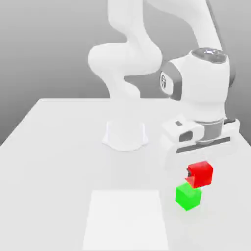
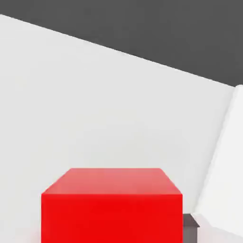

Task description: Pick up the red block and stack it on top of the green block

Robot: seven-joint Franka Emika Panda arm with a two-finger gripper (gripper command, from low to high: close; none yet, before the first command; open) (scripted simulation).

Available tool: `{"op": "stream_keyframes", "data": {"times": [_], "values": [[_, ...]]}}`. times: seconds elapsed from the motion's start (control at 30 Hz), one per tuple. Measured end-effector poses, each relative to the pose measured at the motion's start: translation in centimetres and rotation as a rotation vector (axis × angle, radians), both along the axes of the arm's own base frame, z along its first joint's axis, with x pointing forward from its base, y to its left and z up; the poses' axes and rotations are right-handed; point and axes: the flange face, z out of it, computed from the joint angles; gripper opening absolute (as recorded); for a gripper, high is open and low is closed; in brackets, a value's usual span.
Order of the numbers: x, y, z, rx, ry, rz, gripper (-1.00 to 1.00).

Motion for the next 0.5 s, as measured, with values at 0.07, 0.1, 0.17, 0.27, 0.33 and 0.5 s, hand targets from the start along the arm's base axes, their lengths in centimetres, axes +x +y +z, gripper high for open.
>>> {"op": "stream_keyframes", "data": {"times": [0.07,0.1,0.17,0.27,0.33,0.5], "values": [[-1.4,0.1,-0.3,-0.018,-0.002,0.045,-1.0],[-1.6,0.2,-0.6,-0.022,-0.003,0.053,-1.0],[-1.6,0.2,-1.4,-0.028,-0.006,0.057,-1.0],[-1.4,0.1,-2.9,-0.03,-0.009,0.055,-1.0],[-1.4,0.1,-4.1,-0.03,-0.009,0.055,-1.0],[-1.8,0.2,-6.6,-0.026,-0.004,0.061,1.0]]}}
